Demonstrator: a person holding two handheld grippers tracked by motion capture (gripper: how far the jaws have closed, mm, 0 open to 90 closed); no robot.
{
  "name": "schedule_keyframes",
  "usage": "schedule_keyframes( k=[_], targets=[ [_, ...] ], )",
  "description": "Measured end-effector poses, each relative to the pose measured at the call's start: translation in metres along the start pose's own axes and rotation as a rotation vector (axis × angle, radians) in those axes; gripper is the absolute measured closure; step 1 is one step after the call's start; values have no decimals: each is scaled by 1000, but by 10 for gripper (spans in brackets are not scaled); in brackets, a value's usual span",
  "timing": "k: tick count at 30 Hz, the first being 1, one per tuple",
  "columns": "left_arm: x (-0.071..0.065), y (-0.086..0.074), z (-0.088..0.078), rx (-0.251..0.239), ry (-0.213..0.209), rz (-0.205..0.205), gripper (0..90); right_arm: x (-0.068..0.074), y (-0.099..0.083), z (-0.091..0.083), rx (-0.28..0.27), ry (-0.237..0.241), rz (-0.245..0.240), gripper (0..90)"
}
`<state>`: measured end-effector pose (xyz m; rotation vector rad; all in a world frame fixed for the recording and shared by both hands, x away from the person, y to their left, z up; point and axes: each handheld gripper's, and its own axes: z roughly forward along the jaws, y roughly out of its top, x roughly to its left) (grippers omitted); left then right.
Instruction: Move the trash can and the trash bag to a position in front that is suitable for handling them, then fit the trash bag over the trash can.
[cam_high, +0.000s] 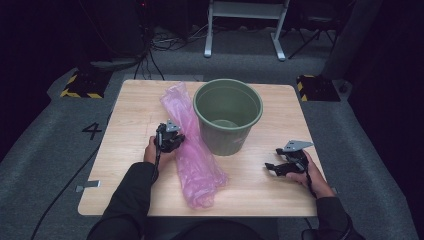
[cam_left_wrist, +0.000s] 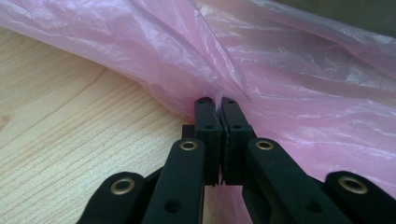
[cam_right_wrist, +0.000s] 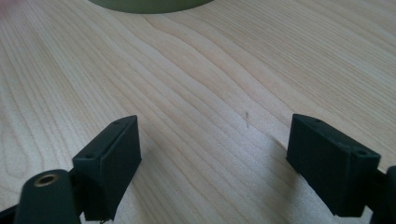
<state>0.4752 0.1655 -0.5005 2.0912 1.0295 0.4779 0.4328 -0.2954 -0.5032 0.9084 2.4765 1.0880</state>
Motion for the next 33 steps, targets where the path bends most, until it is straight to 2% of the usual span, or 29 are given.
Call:
schedule_keyframes(
  k=[5, 7, 8, 12, 21, 33],
  targets=[
    [2, -1, -9, -27, -10, 7, 887, 0, 0, 0, 0, 1, -2, 174],
    [4, -1, -12, -39, 0, 16, 887, 0, 0, 0, 1, 2, -2, 173],
    [4, -1, -13, -52, -2, 5, 887, 0, 0, 0, 1, 2, -2, 173],
    [8, 0, -20, -83, 6, 7, 888, 0, 0, 0, 1, 3, -2, 173],
    [14, -1, -29, -110, 19, -8, 890, -1, 0, 0, 1, 4, -3, 171],
    [11, 4, -45, -172, 42, 4, 893, -1, 0, 0, 1, 3, -3, 171]
  ],
)
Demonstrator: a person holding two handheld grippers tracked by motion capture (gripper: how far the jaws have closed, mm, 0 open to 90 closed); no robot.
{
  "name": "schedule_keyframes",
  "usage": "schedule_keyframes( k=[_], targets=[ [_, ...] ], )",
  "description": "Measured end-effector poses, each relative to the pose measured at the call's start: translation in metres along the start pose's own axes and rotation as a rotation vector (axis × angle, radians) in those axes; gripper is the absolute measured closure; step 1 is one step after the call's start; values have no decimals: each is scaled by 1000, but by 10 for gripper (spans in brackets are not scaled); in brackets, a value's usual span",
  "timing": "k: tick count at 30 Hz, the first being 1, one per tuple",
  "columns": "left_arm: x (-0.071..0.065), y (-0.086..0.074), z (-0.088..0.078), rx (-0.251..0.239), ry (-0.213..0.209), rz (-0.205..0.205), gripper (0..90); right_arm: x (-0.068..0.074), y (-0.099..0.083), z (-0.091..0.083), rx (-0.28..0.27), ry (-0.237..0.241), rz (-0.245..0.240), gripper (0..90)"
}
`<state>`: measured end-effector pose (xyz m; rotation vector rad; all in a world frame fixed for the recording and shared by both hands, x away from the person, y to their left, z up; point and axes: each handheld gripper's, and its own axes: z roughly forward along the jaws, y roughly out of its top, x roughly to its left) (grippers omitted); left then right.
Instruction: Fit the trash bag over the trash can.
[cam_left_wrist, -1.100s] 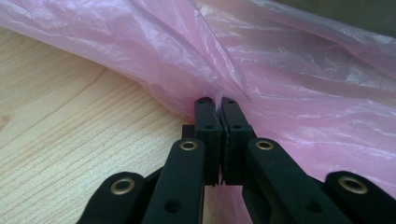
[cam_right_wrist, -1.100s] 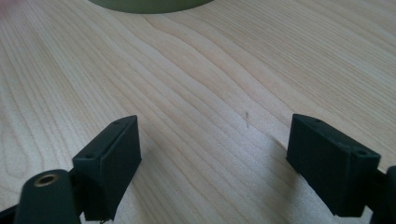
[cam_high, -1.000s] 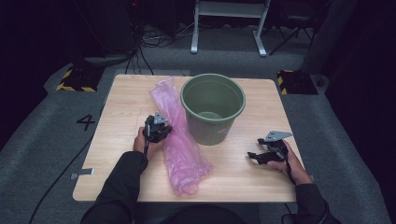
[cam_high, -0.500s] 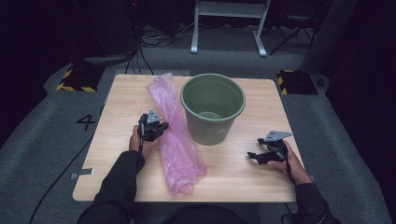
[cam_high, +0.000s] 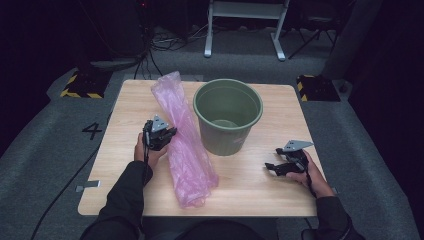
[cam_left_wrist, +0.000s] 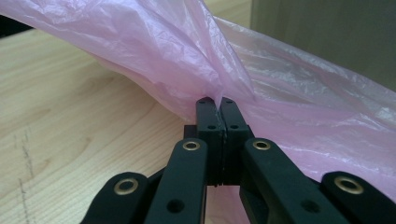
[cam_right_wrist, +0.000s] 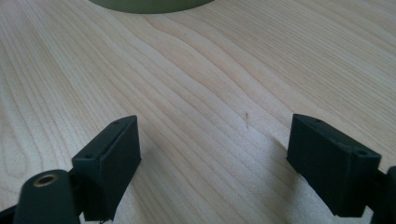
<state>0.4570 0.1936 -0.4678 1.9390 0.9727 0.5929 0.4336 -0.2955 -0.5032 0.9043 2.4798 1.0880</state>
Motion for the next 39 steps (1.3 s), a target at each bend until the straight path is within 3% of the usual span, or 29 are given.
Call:
schedule_keyframes(
  k=[6, 13, 29, 39],
  targets=[
    [4, 2, -11, -29, 22, 6, 893, -1, 1, 1, 0, 2, 0, 168],
    [9, 9, -25, -97, 34, -4, 893, 0, 0, 0, 1, -3, 1, 168],
    [6, 25, -53, -230, 29, 12, 893, 1, -2, -2, 0, -8, 5, 168],
    [-3, 36, -67, -312, 15, 54, 894, 1, -2, -3, 0, -8, 5, 168]
  ],
)
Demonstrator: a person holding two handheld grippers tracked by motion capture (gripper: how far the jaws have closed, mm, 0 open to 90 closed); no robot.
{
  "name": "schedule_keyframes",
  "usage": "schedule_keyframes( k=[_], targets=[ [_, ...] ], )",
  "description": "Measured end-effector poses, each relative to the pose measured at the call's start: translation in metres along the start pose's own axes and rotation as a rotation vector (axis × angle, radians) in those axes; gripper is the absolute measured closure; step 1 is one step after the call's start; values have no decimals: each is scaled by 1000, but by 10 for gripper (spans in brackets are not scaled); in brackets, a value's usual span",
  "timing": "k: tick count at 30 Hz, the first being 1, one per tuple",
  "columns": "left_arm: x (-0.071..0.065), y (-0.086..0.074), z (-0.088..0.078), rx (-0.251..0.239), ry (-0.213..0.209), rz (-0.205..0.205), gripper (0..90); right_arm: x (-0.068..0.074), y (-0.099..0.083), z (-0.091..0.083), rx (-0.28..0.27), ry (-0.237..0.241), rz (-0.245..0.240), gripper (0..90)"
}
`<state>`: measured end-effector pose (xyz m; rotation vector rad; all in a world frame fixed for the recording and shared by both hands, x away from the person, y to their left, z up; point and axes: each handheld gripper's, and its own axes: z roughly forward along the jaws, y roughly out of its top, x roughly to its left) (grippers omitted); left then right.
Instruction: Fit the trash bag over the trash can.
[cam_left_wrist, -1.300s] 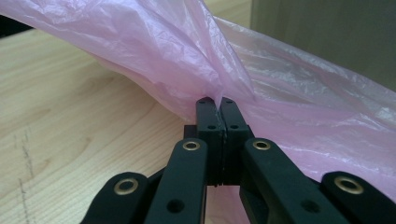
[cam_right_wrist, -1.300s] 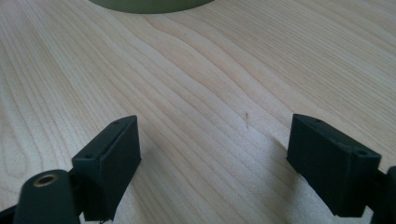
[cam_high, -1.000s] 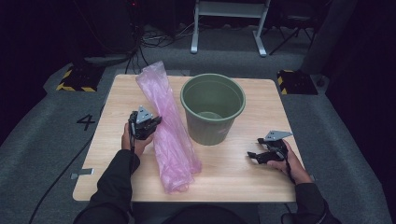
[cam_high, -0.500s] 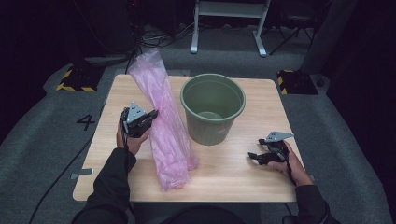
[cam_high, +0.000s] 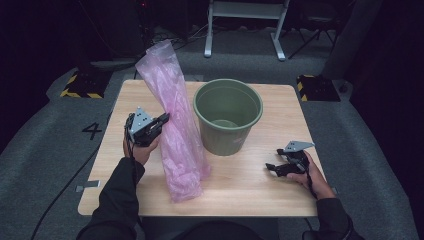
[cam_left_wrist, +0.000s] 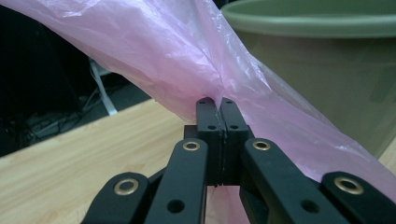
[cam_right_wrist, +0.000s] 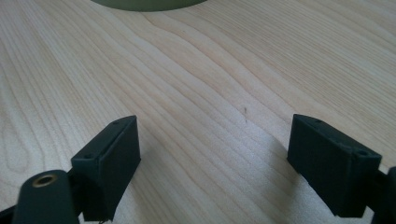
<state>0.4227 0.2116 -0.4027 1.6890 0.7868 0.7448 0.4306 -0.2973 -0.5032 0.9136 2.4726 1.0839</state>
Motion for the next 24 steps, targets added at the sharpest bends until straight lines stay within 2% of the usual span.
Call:
schedule_keyframes(
  k=[5, 14, 18, 19, 24],
  targets=[
    [-4, 5, -1, -32, -20, 10, 893, 0, 0, 0, 0, 0, 1, 168],
    [-14, 13, 0, -55, -54, 46, 894, 0, 0, 0, 0, 0, 1, 168],
    [-16, 18, -6, -79, -67, 57, 894, 0, 0, 0, 0, 0, 1, 168],
    [-17, 20, -10, -98, -83, 62, 894, 0, 0, 0, 0, 0, 1, 168],
    [-20, 25, -17, -129, -111, 83, 894, 0, 0, 0, 0, 0, 1, 168]
  ],
)
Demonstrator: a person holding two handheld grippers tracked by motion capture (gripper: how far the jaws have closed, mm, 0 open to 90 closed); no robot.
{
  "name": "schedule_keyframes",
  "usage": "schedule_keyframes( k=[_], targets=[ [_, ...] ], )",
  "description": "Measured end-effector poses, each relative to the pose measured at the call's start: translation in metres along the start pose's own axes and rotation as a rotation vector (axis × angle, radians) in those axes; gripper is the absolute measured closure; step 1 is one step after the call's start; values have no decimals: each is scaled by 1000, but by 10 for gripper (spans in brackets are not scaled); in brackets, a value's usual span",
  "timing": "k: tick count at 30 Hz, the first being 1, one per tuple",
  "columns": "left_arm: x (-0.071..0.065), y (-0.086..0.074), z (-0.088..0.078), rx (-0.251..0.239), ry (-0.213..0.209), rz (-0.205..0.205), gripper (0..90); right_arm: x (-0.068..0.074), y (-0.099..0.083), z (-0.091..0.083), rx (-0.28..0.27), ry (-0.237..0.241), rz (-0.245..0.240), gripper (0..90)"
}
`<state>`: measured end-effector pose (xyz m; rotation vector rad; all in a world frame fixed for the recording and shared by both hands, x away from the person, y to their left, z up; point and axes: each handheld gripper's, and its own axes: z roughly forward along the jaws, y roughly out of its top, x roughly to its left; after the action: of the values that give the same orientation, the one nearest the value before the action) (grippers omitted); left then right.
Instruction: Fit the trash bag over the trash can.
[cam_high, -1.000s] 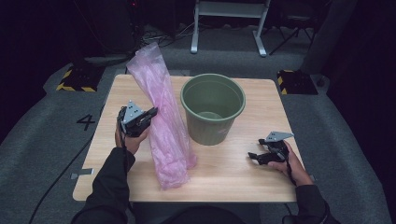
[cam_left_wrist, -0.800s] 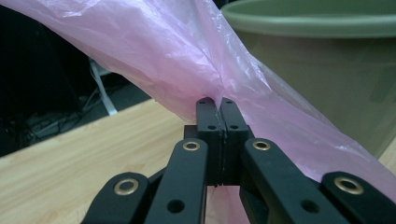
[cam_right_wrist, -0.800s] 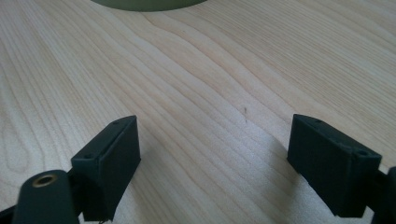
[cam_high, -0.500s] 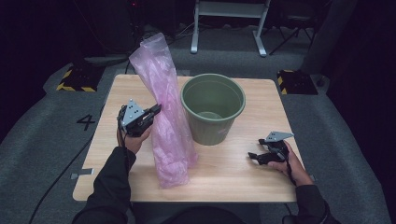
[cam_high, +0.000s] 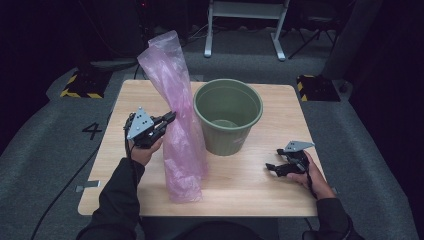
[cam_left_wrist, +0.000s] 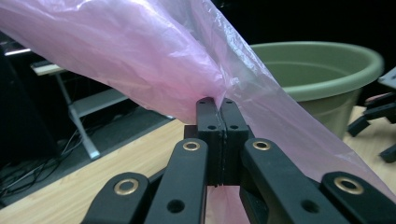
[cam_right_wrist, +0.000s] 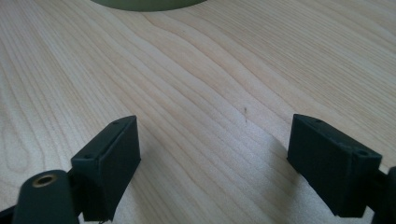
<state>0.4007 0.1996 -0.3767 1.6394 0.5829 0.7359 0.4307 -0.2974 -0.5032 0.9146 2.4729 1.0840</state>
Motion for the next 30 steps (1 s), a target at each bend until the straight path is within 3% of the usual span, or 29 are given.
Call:
schedule_keyframes(
  k=[7, 16, 21, 27, 30],
  targets=[
    [-13, 11, -2, -28, -78, 42, 894, 0, 0, 0, 0, 1, 0, 168],
    [-23, 20, 4, -34, -129, 68, 894, 0, 0, 0, 0, 0, 0, 168],
    [-36, 36, 12, -54, -174, 104, 894, 0, 0, 0, 0, -1, 0, 167],
    [-56, 61, 9, -91, -255, 168, 894, 0, 0, 0, 0, -1, 0, 167],
    [-60, 65, 10, -85, -270, 177, 894, 0, 0, 0, 0, -1, 0, 167]
  ],
)
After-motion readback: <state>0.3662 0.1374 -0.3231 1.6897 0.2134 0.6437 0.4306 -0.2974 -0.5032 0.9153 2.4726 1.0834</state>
